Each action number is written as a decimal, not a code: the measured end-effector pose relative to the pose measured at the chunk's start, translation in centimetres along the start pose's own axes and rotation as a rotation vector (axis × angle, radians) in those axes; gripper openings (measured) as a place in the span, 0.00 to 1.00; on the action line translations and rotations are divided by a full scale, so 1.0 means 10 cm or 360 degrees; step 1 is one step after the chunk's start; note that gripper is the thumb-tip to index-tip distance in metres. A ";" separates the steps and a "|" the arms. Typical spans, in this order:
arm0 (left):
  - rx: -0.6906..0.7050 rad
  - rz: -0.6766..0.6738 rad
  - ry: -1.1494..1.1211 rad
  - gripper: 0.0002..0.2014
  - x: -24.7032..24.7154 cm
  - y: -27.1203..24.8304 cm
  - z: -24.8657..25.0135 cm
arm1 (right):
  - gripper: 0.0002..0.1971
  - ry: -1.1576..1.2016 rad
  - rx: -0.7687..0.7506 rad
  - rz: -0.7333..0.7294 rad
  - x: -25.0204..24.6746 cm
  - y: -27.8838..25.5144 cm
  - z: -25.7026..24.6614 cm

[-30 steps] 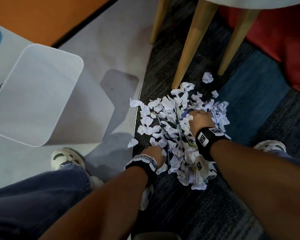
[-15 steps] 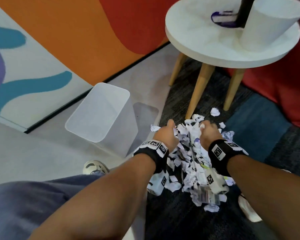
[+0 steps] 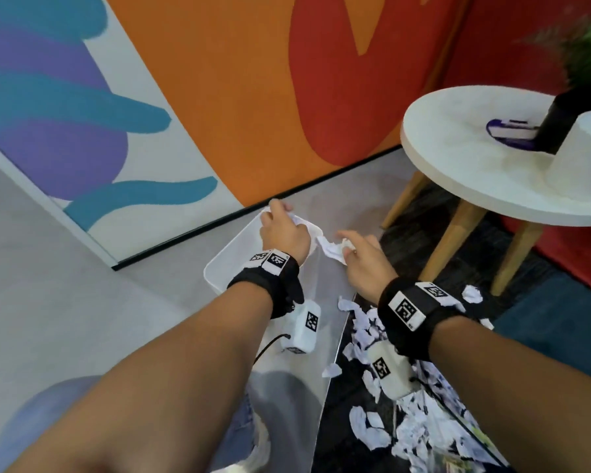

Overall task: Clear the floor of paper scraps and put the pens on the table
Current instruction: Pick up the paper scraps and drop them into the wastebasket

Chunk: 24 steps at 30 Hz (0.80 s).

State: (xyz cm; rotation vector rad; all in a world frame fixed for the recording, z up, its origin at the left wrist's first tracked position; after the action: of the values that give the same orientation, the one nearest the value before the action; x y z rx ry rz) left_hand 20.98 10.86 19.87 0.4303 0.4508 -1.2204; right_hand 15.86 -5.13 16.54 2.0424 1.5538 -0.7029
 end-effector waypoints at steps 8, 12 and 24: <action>-0.0125 -0.0256 0.0197 0.27 0.04 0.05 -0.60 | 0.26 0.0094 -0.0014 0.0132 0.22 0.23 -0.29; -0.0156 -0.0341 0.0253 0.34 0.08 0.07 -0.78 | 0.17 0.0049 -0.0043 0.0250 0.25 0.38 -0.32; -0.0169 -0.0286 0.0289 0.23 0.02 0.15 -0.84 | 0.22 -0.0336 -0.0163 -0.0040 0.69 0.66 -0.40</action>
State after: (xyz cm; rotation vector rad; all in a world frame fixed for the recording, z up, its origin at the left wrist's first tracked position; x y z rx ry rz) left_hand 21.68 15.73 12.89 0.4176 0.7191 -1.3288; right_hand 24.29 0.86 15.46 1.8141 1.4652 -0.8033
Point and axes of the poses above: each hand's wrist, its own y-axis towards the middle knuckle, its own x-axis out of the palm, z = x × y, the point moved 8 cm from there along y, towards the middle knuckle, and after that the axes turned 12 degrees about z, right-handed, at the moved point
